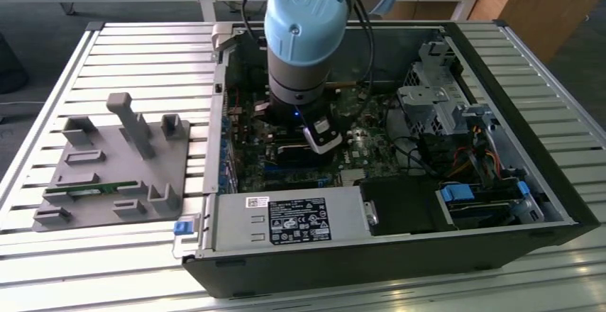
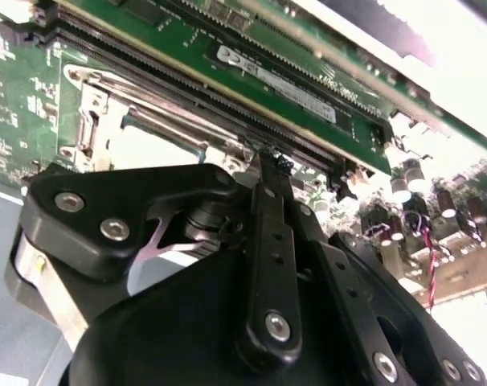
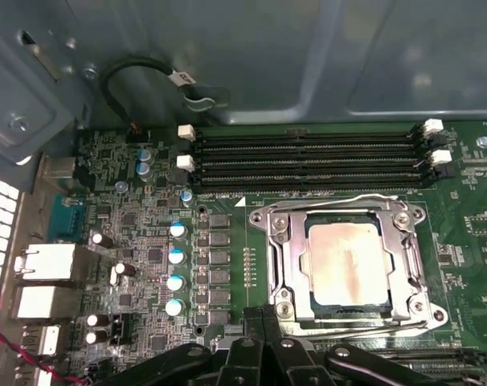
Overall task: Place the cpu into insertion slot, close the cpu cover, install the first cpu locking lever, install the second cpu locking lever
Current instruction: 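Install the second cpu locking lever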
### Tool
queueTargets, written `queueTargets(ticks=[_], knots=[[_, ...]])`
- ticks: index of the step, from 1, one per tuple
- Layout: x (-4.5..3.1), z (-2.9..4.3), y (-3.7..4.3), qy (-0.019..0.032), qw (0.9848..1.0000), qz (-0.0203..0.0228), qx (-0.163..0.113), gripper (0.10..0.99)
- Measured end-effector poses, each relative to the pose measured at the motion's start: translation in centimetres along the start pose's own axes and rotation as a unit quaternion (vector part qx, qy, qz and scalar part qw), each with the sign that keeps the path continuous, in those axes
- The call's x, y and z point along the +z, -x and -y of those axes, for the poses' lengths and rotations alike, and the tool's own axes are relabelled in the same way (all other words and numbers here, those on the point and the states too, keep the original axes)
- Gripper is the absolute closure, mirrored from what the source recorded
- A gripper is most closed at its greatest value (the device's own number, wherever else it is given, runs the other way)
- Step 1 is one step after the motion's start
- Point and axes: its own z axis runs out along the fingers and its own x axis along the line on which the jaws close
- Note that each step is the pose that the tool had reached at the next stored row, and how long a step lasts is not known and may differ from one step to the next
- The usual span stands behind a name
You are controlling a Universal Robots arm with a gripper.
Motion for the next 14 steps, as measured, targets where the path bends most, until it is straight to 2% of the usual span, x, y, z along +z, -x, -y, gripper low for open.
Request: queueTargets(ticks=[7, 14], knots=[[-1.22, -0.45, -0.03, -0.0002, 1.0, 0.0, 0.0, 0.98], [-3.35, -1.31, -0.06, -0.0002, 1.0, 0.0003, 0.001, 0.98]])
